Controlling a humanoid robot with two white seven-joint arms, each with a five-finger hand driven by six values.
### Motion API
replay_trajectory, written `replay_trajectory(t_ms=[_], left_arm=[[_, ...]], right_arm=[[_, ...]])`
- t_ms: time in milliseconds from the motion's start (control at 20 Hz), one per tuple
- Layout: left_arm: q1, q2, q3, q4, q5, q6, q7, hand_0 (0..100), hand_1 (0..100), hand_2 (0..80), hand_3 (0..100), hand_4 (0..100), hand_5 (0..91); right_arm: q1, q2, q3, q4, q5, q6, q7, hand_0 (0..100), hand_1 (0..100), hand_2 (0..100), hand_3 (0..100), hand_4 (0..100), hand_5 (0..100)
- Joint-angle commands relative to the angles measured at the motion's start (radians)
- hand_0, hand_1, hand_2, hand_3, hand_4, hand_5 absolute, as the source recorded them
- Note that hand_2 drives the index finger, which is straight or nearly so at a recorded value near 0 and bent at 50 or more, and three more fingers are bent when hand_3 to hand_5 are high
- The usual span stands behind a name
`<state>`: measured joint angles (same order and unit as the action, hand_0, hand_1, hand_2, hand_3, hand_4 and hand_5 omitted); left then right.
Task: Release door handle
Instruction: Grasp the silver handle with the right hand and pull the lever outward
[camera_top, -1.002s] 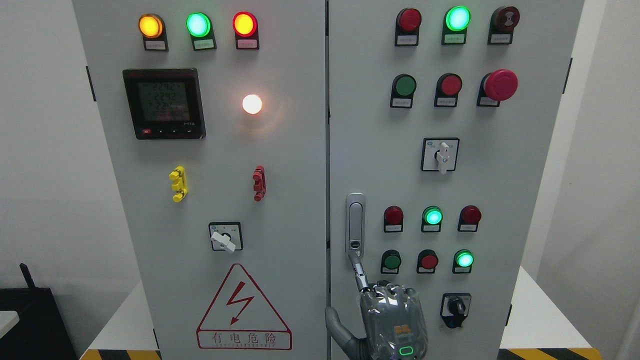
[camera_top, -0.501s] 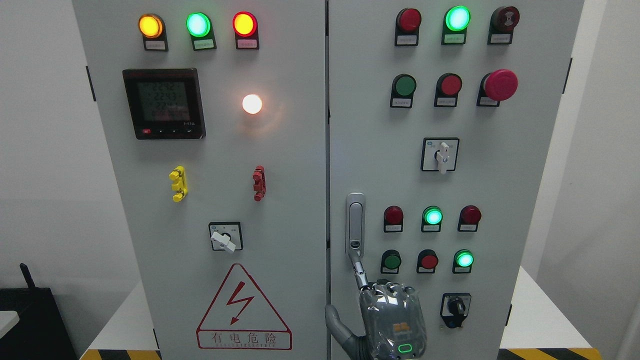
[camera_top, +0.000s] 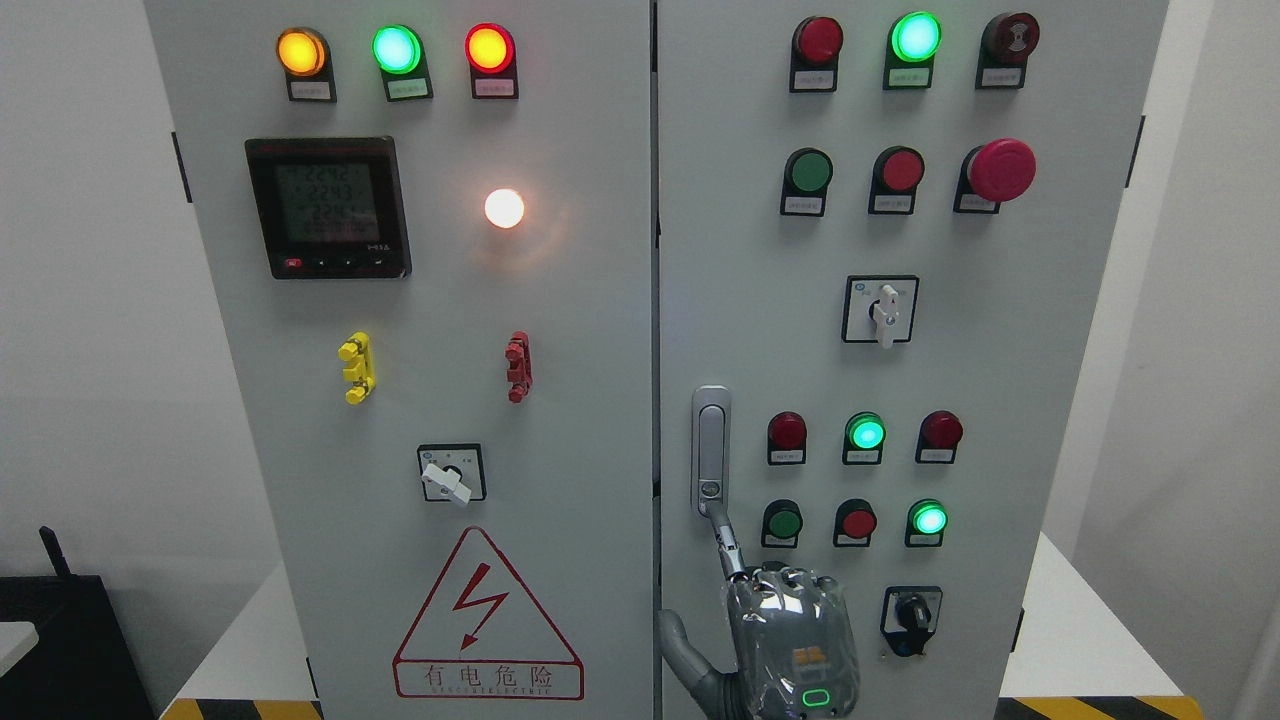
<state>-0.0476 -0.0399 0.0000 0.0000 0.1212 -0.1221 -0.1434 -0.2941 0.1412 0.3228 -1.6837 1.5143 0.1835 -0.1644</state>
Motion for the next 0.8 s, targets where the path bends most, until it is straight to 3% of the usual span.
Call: replay_trajectory(t_ms=[0,752], left_arm=[[0.0,0.0,0.011,0.017,0.0,0.001,0.001,12,39,0.0,0,0,0.0],[0.0,0.0,0.011,0.017,0.0,0.001,0.001,12,39,0.0,0,0,0.0]], right_arm=[[-0.003,0.001,-0.004,0.004,0.0,0.001,0.011,33,21,0,100,93,100],[0.029,0.001,-0.005,0.002,0.003,0.002,0.029,33,21,0,100,93,100]])
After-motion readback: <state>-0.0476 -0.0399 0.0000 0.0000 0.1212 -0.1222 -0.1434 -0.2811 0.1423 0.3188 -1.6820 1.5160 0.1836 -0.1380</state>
